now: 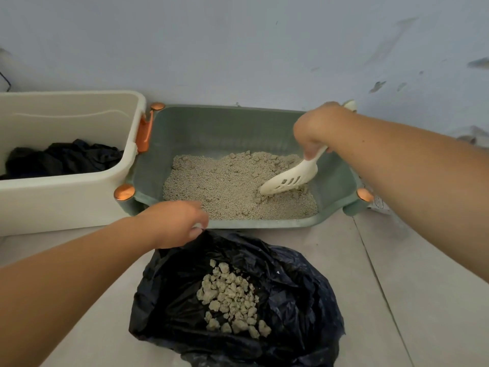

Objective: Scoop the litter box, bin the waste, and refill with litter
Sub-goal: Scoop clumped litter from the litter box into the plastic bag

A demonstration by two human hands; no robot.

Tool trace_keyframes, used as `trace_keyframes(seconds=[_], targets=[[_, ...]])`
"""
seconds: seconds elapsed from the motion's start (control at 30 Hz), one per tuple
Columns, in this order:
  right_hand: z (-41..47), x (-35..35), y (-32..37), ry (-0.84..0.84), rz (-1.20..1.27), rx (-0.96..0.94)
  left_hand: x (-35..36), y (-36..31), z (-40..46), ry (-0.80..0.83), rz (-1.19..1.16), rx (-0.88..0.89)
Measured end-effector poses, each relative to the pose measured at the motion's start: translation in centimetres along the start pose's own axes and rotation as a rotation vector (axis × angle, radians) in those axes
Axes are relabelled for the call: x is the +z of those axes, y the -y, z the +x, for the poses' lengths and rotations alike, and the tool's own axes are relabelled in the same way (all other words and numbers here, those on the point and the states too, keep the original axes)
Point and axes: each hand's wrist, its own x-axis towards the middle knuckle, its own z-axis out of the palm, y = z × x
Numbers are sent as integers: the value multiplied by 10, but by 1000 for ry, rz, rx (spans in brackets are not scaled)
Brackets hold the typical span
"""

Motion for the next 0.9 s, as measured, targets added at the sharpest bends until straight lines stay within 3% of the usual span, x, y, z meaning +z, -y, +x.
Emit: trace_keyframes(seconds=[0.23,0.4,0.6,0.77,0.9], targets=[[-9,-8,23,231,179,-150,1,-3,5,9,-6,11],[-8,-21,42,31,141,-155,3,-2,6,13,-11,8],[-7,-21,23,-78,64,-24,8,4,4,12,-54,-2],[-12,3,25,3,33,24,7,4,18,-36,-138,12],[-25,35,41,56,161,25,1,0,40,-114,-211,16]])
